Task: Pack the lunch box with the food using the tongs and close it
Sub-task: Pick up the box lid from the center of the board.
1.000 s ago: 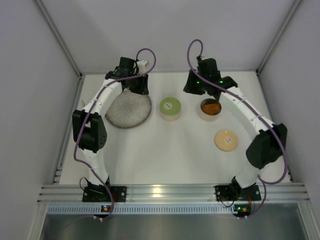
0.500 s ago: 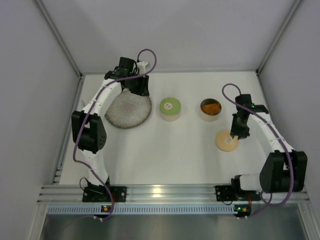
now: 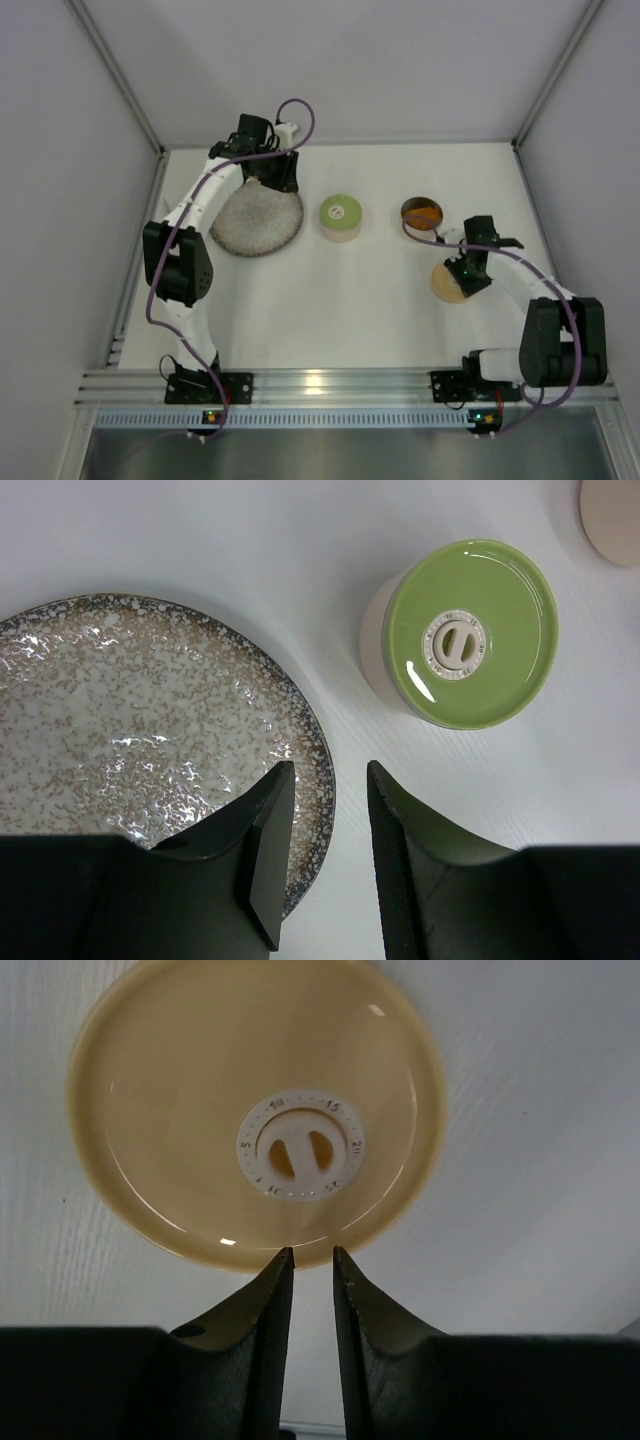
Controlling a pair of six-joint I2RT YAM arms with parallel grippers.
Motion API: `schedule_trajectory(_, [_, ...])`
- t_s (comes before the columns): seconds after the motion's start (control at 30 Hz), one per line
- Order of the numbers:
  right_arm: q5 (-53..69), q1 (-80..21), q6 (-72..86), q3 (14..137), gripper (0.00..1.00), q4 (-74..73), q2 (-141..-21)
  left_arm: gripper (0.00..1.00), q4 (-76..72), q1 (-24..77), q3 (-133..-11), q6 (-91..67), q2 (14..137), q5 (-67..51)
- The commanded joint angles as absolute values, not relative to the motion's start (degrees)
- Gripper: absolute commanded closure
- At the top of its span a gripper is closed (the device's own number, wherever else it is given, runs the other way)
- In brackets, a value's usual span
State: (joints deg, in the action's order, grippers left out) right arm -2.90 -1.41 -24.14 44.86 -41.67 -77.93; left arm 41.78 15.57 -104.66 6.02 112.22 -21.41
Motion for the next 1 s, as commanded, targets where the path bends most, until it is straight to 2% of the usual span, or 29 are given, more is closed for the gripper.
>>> schedule_trajectory(0.0, [2.19,-0.88,-36.72,40.53,0.76,-31.04,-71.04,0.60,40.61,15.64,-104.41,6.94,108.19,-22.50])
schedule_trajectory(0.37, [7.91,-0.88,-39.64,40.51,0.72,-26.81,-73.82,0.59,40.17,15.56,-103.97,6.77,108.19,-21.97])
schedule_trajectory(0.6, [7.64,-0.79,-39.90,43.59,0.79,-28.47,-77.70,0.59,40.52,15.64,-103.71,7.03,108.02,-21.18])
schedule_trajectory(0.97, [8.17,-0.61,-39.28,42.28,0.81,-30.93,-75.68,0.59,40.61,15.56,-103.54,7.74,108.28,-20.57])
